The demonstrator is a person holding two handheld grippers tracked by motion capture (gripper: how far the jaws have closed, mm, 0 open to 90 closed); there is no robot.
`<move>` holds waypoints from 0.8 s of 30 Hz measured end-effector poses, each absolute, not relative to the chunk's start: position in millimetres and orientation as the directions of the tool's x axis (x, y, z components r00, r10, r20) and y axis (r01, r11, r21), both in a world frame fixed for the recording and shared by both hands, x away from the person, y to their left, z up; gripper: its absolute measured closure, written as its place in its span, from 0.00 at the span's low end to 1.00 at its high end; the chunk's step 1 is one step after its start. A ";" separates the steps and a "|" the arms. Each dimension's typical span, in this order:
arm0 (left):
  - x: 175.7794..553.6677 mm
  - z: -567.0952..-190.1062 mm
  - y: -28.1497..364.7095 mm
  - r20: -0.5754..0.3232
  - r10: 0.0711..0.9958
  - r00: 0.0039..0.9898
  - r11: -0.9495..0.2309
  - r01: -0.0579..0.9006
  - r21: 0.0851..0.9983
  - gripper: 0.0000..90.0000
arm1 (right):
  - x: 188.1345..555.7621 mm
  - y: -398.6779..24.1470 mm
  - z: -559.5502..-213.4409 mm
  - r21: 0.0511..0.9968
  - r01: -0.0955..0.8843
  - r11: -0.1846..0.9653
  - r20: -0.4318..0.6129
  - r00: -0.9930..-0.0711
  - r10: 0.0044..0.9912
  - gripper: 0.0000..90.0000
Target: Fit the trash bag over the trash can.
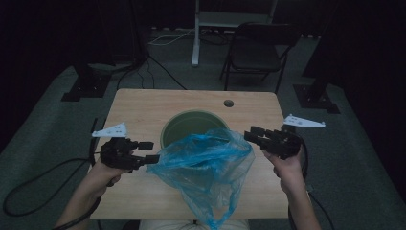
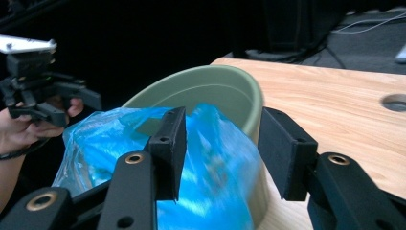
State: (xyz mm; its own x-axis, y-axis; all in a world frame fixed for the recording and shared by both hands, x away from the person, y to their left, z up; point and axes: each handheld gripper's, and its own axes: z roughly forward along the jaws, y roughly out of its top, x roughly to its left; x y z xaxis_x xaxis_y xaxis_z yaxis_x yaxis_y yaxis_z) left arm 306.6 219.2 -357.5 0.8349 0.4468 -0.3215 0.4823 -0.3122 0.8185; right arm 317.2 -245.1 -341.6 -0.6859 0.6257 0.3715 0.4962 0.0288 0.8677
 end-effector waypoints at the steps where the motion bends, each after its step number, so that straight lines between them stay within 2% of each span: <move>1: 310.5 -355.9 215.1 -0.327 0.443 0.835 -0.319 0.487 0.813 0.40 | 322.6 -238.8 -340.4 0.864 0.502 0.051 0.366 -0.693 0.621 0.56; 8: 324.6 -355.8 197.3 -0.330 0.444 0.833 -0.381 0.509 0.772 0.40 | 350.2 -204.2 -347.8 0.823 0.545 0.159 0.365 -0.722 0.587 0.54; 10: 322.5 -355.0 196.3 -0.296 0.460 0.837 -0.397 0.492 0.775 0.42 | 357.2 -193.3 -356.8 0.809 0.552 0.202 0.355 -0.733 0.581 0.74; 11: 321.2 -354.8 196.0 -0.279 0.464 0.841 -0.404 0.481 0.778 0.47 | 357.3 -191.6 -358.2 0.808 0.551 0.207 0.349 -0.732 0.585 0.83; 13: 318.3 -355.1 195.3 -0.242 0.464 0.852 -0.424 0.454 0.784 0.64 | 357.3 -189.5 -359.4 0.807 0.546 0.224 0.338 -0.739 0.583 0.97; 14: 317.0 -355.3 194.8 -0.225 0.459 0.860 -0.438 0.439 0.785 0.73 | 356.5 -188.7 -358.8 0.810 0.540 0.228 0.328 -0.740 0.587 1.00; 17: 313.5 -355.4 192.9 -0.186 0.460 0.868 -0.458 0.411 0.788 0.92 | 355.2 -188.2 -355.0 0.820 0.525 0.227 0.312 -0.743 0.592 1.00; 19: 313.2 -354.9 193.0 -0.183 0.462 0.868 -0.455 0.409 0.791 1.00 | 355.1 -188.4 -353.5 0.823 0.522 0.223 0.310 -0.743 0.593 1.00; 24: 312.7 -346.2 199.4 -0.169 0.518 0.838 -0.377 0.402 0.835 1.00 | 354.3 -190.1 -342.3 0.847 0.491 0.206 0.283 -0.743 0.607 1.00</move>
